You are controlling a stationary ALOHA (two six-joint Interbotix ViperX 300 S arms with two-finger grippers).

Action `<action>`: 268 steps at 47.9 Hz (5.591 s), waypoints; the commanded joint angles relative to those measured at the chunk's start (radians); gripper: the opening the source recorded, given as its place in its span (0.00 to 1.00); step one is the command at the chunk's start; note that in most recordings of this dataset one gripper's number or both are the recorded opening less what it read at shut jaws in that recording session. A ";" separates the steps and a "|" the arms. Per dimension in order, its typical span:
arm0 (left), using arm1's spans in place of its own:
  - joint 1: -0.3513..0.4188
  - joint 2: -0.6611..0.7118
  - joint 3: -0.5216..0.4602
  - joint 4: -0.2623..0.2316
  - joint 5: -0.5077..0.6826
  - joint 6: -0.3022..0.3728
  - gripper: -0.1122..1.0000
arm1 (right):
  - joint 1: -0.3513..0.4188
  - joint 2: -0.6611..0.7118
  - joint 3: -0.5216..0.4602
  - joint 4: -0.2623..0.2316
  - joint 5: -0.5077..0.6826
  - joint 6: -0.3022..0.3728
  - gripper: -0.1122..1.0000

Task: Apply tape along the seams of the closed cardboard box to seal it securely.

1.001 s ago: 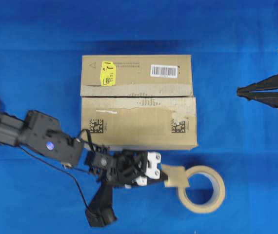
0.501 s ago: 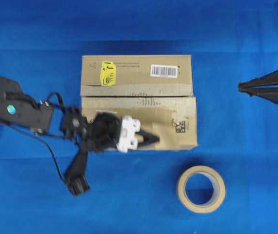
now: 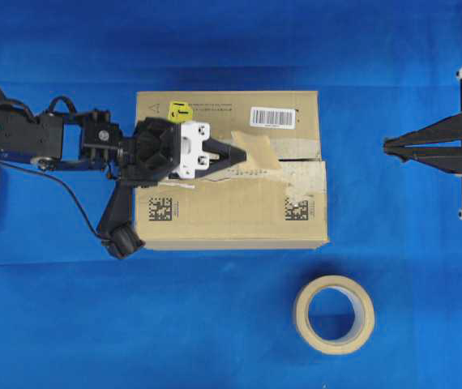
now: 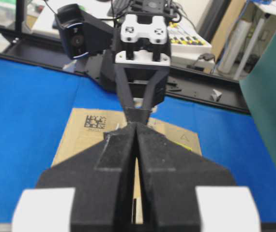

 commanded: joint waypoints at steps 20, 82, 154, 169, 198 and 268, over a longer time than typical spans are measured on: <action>0.008 -0.021 -0.008 -0.002 0.192 -0.017 0.12 | 0.002 0.017 -0.026 -0.014 -0.011 -0.002 0.10; -0.003 -0.020 -0.009 -0.002 0.281 -0.005 0.12 | -0.048 0.451 -0.216 0.000 -0.212 0.025 0.58; -0.021 -0.018 -0.008 -0.002 0.282 -0.006 0.12 | -0.092 0.816 -0.275 0.095 -0.138 0.025 0.54; -0.026 -0.018 -0.011 -0.003 0.288 -0.025 0.12 | -0.092 0.816 -0.278 0.095 -0.137 0.025 0.54; -0.009 -0.003 -0.040 -0.002 0.290 -0.028 0.72 | -0.084 0.816 -0.281 0.098 -0.117 0.025 0.54; 0.035 -0.046 -0.051 -0.003 0.480 -0.043 0.71 | -0.084 0.816 -0.281 0.163 -0.037 0.025 0.49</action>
